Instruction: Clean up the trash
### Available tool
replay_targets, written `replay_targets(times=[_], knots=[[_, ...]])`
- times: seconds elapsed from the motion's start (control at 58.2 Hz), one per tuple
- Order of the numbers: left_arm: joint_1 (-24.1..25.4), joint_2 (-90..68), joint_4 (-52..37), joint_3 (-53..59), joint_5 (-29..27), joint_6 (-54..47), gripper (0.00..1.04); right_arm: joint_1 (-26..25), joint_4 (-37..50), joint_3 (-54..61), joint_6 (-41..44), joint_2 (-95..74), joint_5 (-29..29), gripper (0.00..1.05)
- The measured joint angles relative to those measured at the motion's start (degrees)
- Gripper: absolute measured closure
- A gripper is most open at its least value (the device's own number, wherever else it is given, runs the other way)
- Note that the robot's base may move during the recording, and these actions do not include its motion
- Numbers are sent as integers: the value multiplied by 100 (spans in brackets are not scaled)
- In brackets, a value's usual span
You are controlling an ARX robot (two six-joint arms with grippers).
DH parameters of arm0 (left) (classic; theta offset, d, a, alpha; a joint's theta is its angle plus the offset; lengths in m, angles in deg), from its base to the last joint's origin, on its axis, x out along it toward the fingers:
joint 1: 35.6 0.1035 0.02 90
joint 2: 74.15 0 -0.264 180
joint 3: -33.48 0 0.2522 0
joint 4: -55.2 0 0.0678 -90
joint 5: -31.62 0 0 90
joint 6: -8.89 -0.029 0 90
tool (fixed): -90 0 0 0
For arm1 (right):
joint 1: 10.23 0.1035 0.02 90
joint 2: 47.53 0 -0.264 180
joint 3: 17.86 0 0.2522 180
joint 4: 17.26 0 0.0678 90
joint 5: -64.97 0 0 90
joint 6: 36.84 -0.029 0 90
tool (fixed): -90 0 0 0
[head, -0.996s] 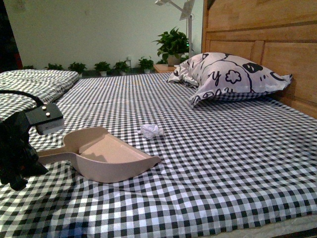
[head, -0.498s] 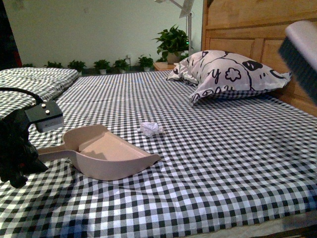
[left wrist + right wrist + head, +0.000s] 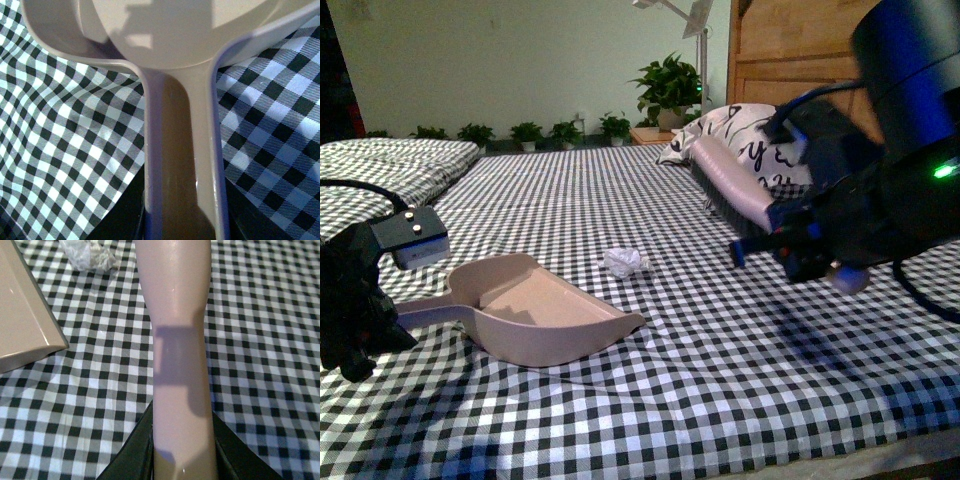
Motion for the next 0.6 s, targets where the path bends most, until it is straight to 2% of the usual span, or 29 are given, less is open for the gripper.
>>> replay_targets(times=[0.292, 0.601], knots=[[0, 0, 0, 0, 0, -2, 79, 144, -376, -1392, 308, -1027, 315, 85], [0, 0, 0, 0, 0, -4, 79, 245, -1314, -2588, 706, -1996, 688, 85]])
